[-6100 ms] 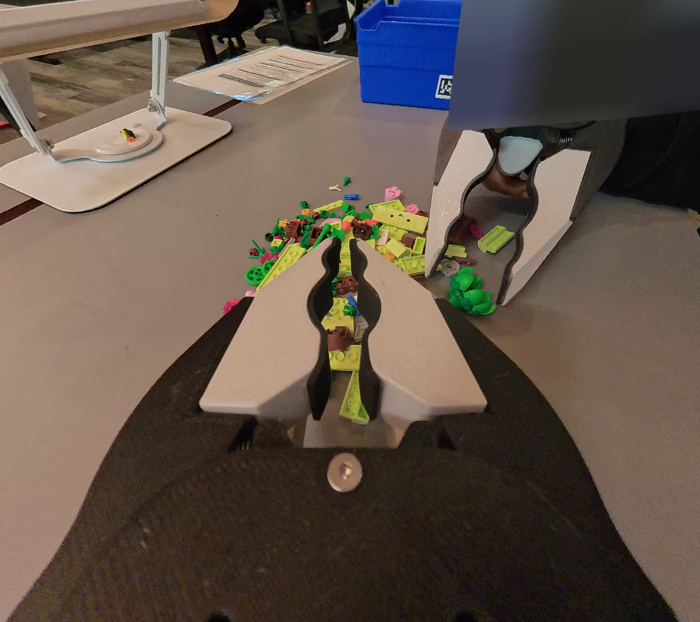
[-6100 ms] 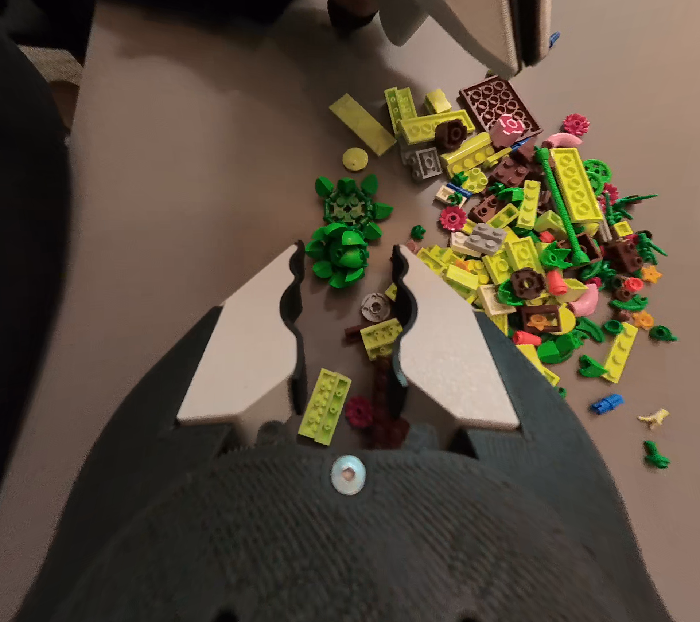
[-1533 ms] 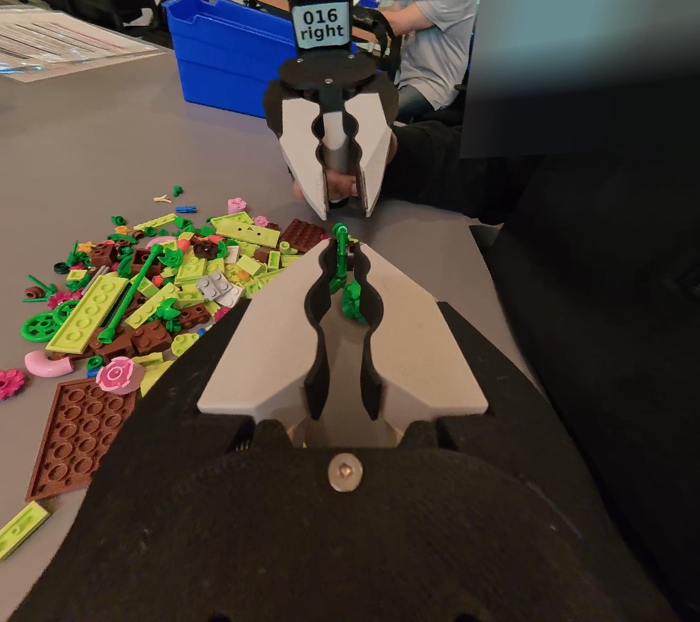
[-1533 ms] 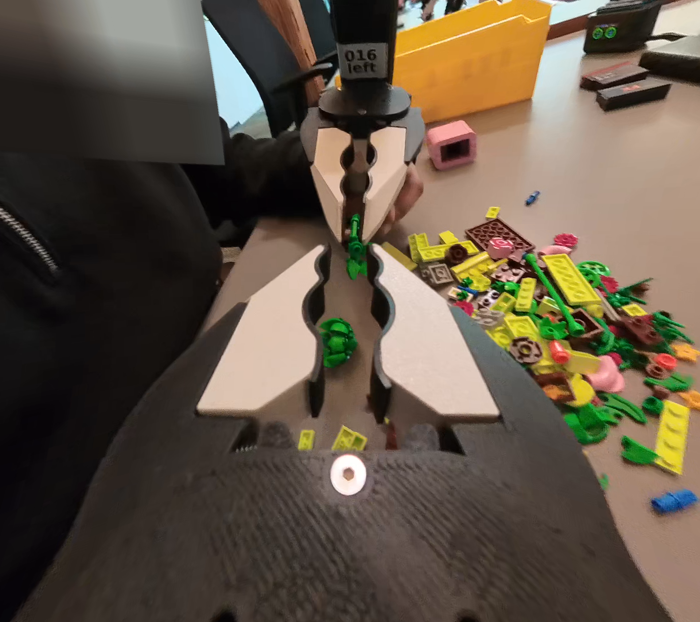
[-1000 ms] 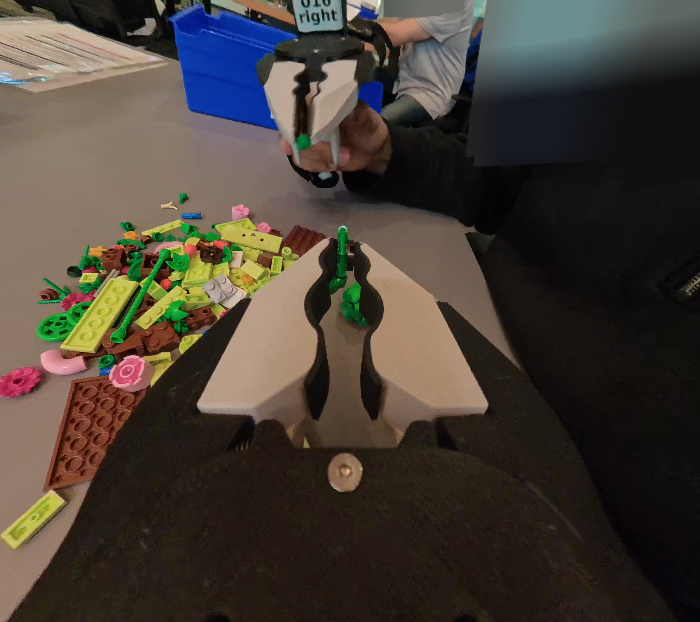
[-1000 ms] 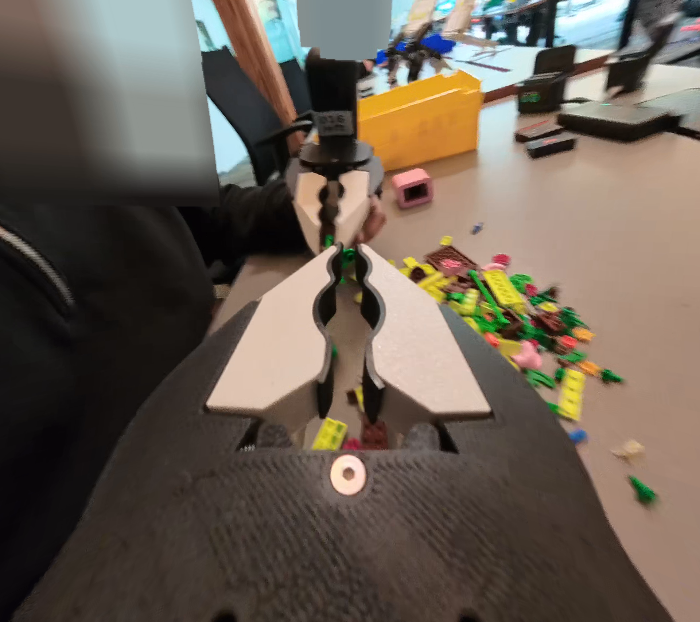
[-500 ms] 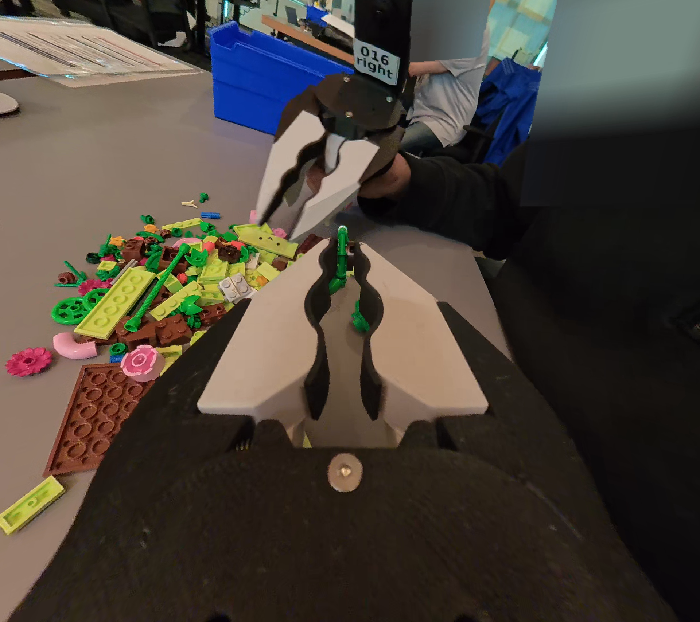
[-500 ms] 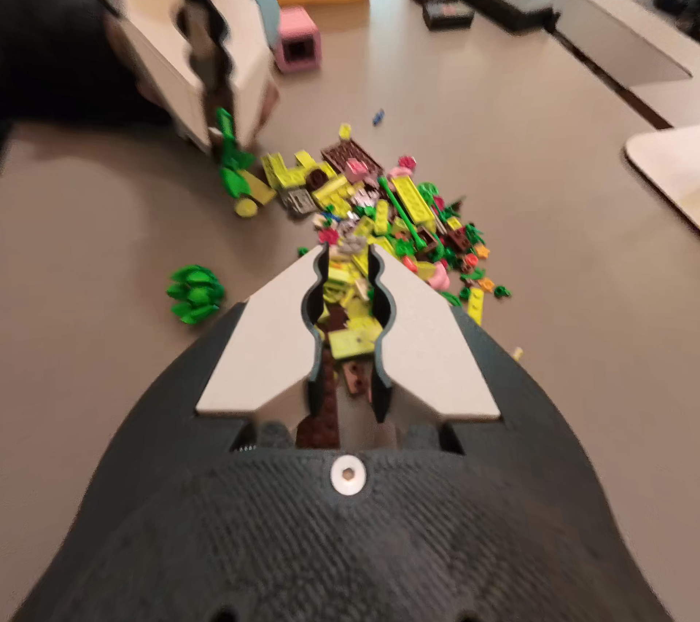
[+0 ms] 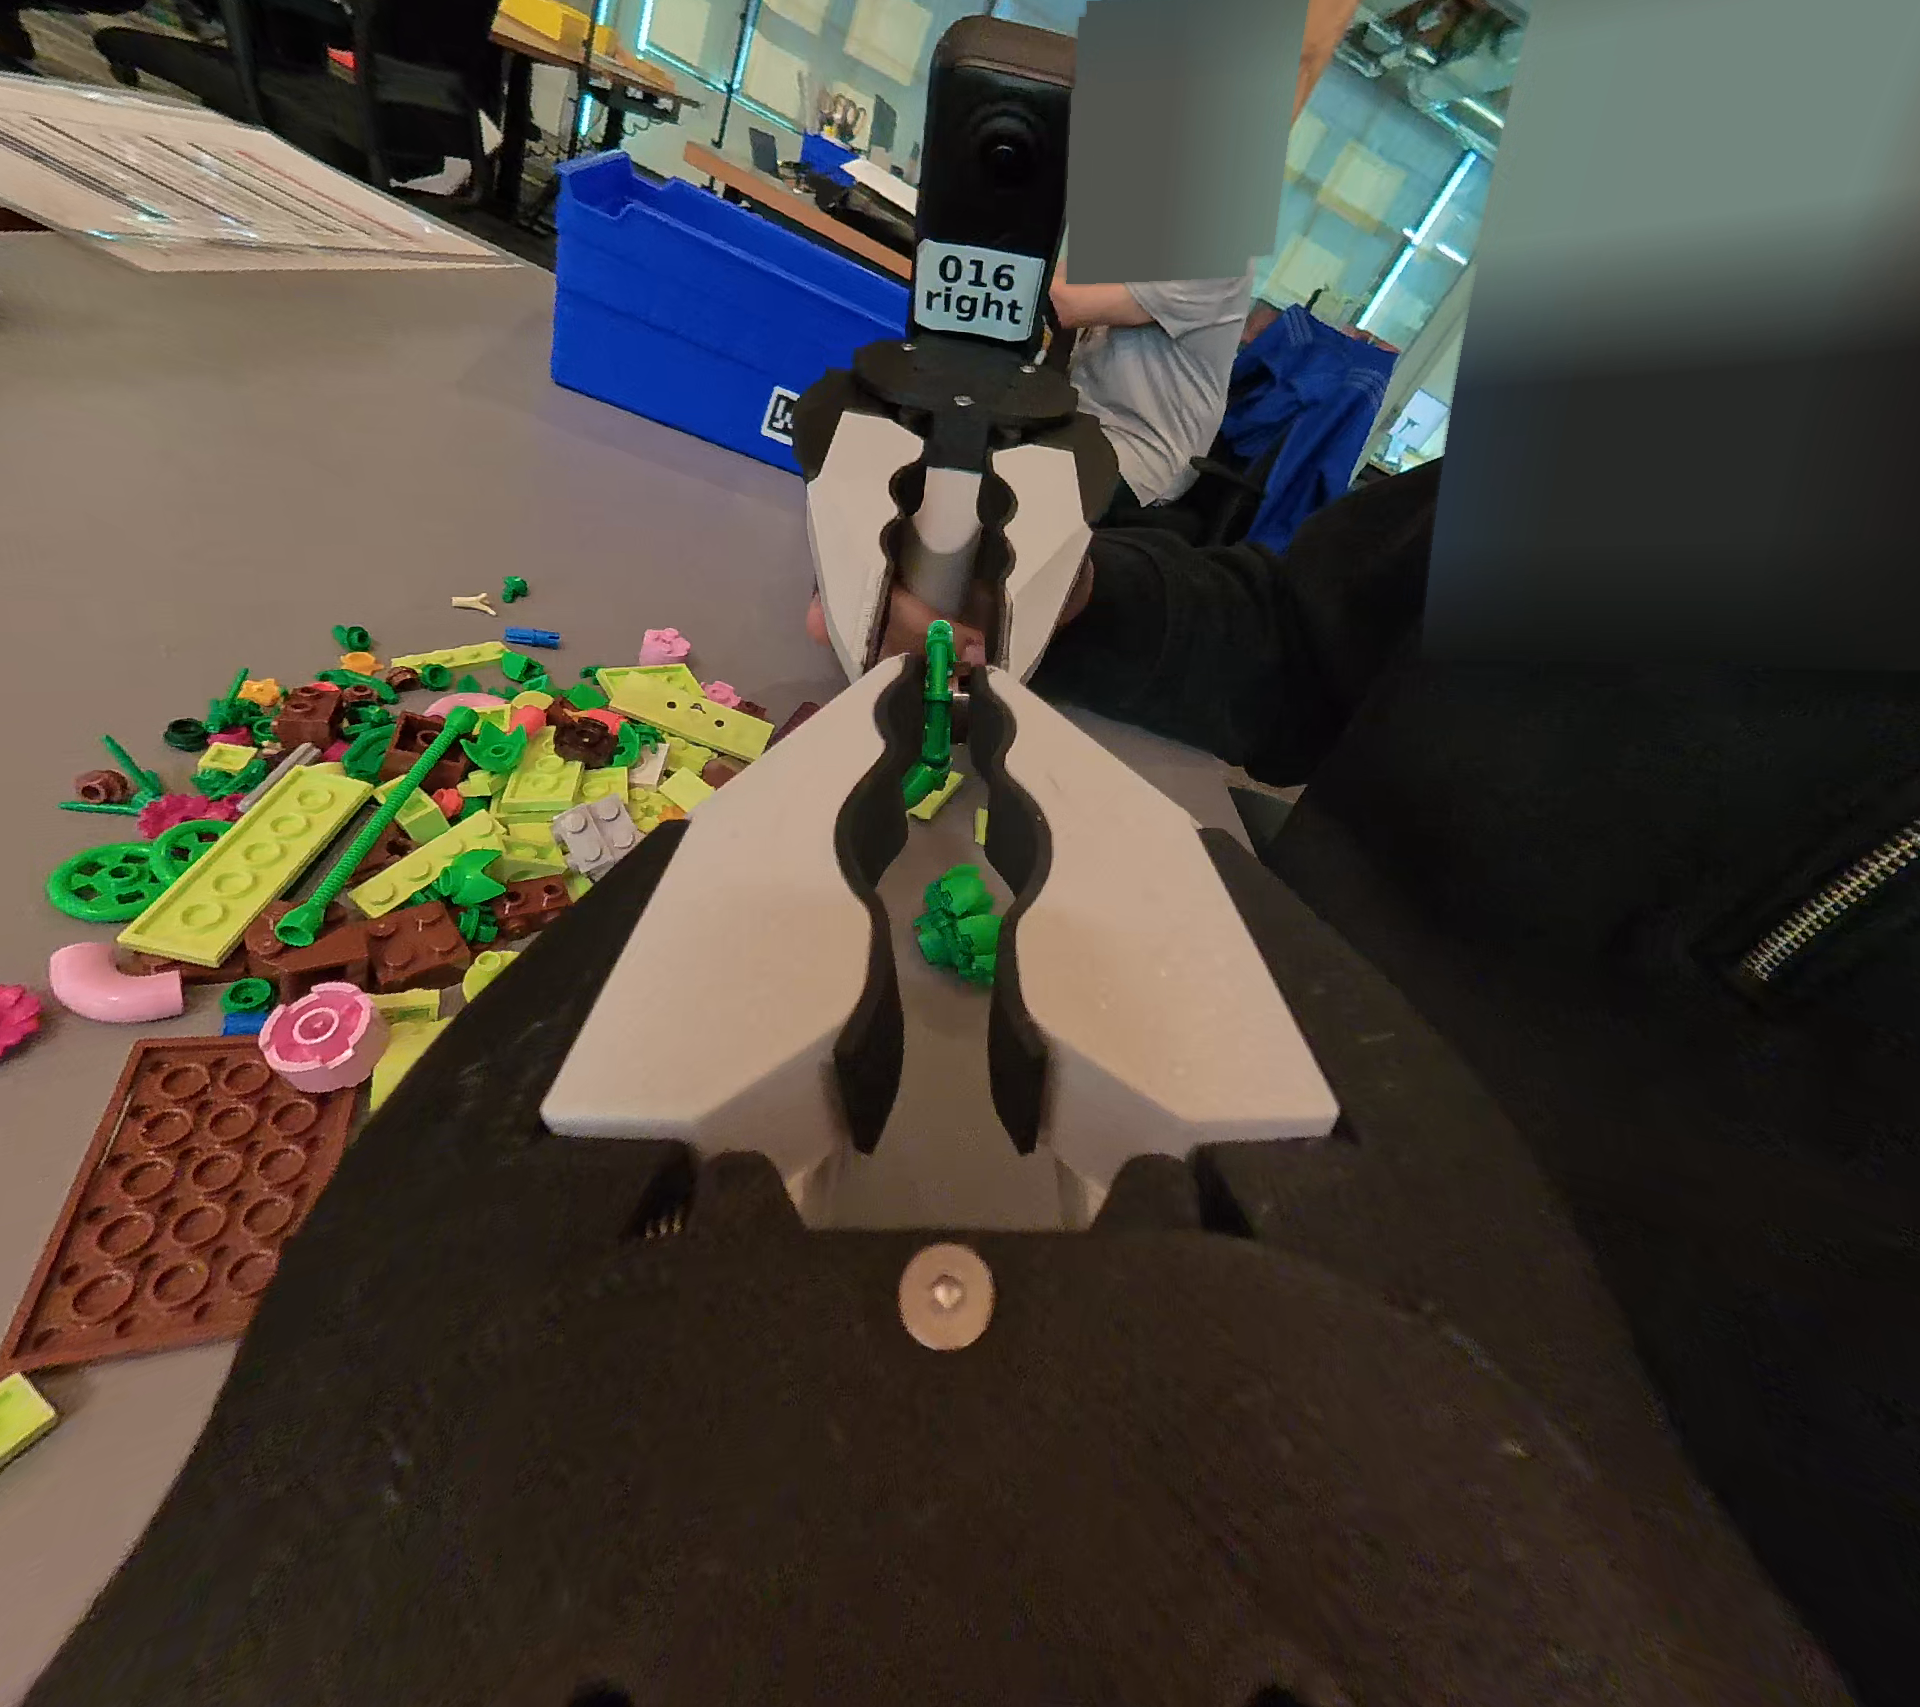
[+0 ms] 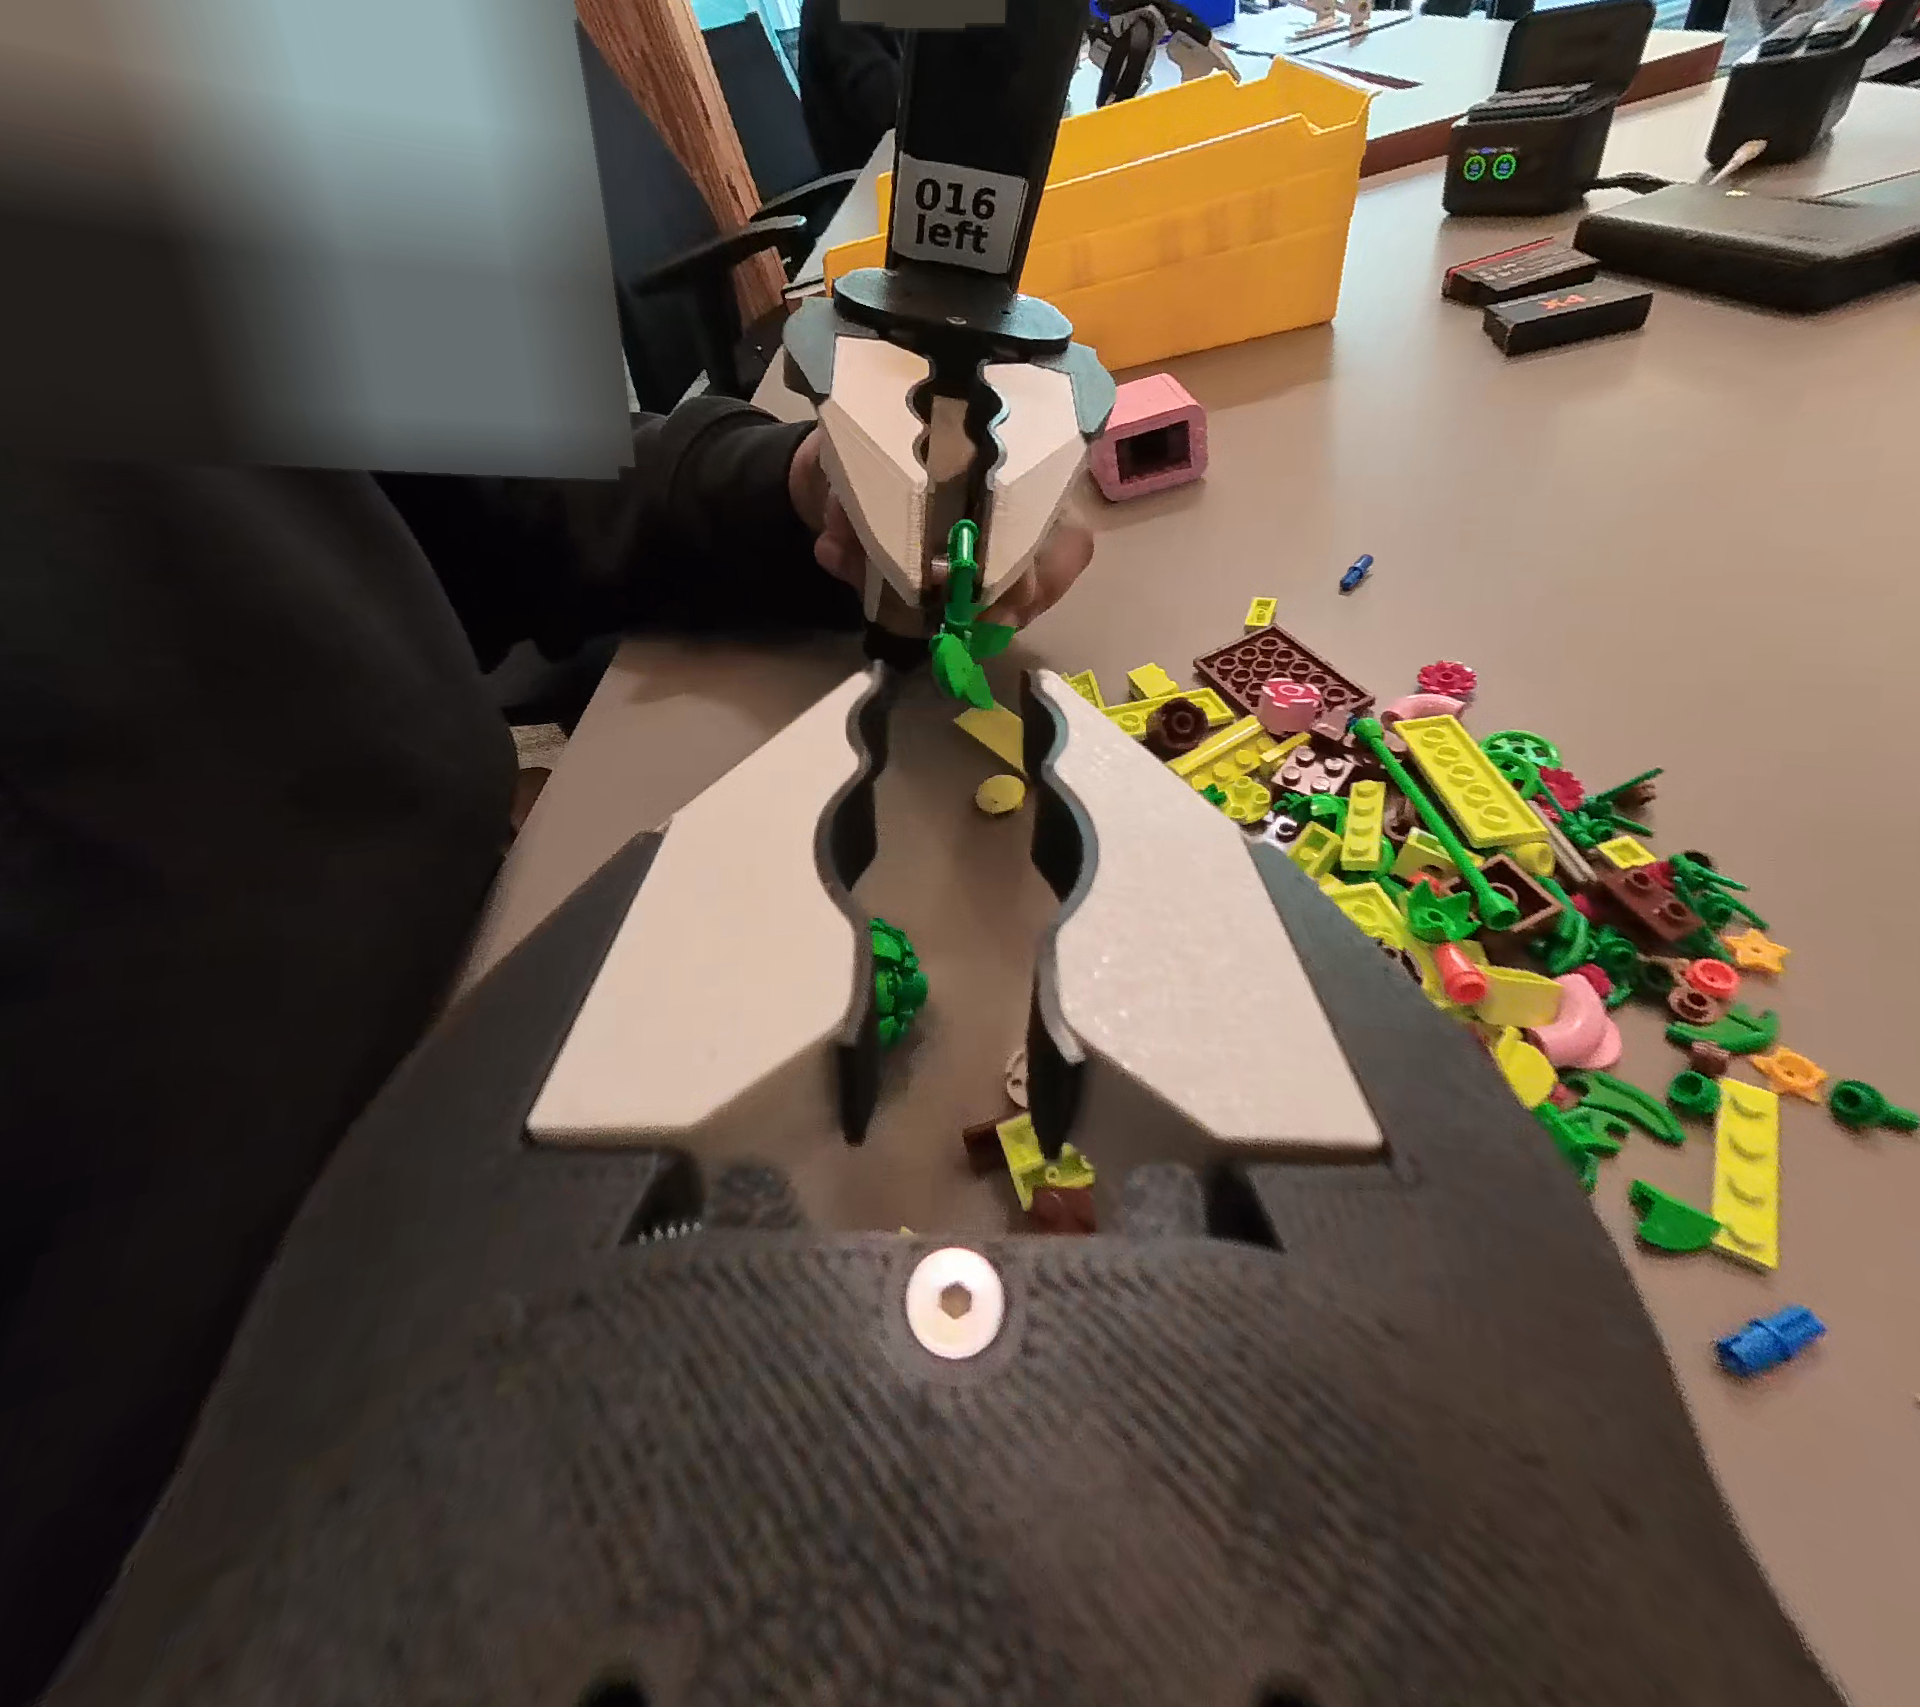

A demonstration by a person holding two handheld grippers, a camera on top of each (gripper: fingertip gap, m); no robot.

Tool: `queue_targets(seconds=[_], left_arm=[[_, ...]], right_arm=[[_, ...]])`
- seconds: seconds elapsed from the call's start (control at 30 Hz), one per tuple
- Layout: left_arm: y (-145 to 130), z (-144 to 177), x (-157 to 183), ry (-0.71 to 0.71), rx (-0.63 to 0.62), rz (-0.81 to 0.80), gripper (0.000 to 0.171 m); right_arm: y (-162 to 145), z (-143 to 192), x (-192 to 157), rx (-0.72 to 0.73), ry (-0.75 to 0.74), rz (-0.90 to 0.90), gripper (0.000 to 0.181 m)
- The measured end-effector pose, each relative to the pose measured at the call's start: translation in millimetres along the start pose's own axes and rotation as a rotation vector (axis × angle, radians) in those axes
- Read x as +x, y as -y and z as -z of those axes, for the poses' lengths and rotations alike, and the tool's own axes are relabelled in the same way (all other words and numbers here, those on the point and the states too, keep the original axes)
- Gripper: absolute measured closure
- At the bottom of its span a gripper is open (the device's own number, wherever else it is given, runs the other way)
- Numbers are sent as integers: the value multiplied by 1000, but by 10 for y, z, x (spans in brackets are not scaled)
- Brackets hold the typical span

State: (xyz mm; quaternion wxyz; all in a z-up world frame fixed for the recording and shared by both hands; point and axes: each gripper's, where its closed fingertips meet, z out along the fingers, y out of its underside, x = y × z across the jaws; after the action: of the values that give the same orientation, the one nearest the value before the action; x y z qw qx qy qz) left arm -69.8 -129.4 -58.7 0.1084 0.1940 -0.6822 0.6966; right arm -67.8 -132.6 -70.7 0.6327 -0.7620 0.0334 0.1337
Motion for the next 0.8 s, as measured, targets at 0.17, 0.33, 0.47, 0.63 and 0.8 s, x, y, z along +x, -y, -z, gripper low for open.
queue_targets(seconds=[0.17, 0.33, 0.47, 0.63, 0.8], left_arm=[[-2, -14, 17, -4, 0, -3, 167], [9, -26, 72, -38, 18, 6, 167], [-67, -59, 103, -39, -25, -33, 154], [-138, -95, 95, -12, -62, -96, 163], [-158, -98, 108, -21, -76, -106, 167]], right_arm=[[5, -15, -36, 9, 19, 6, 164], [48, -14, -76, 26, 21, 23, 177], [80, -11, -101, 21, 13, 41, 177], [28, -35, -127, -18, 13, 72, 177], [0, -31, -134, -40, 6, 108, 177]])
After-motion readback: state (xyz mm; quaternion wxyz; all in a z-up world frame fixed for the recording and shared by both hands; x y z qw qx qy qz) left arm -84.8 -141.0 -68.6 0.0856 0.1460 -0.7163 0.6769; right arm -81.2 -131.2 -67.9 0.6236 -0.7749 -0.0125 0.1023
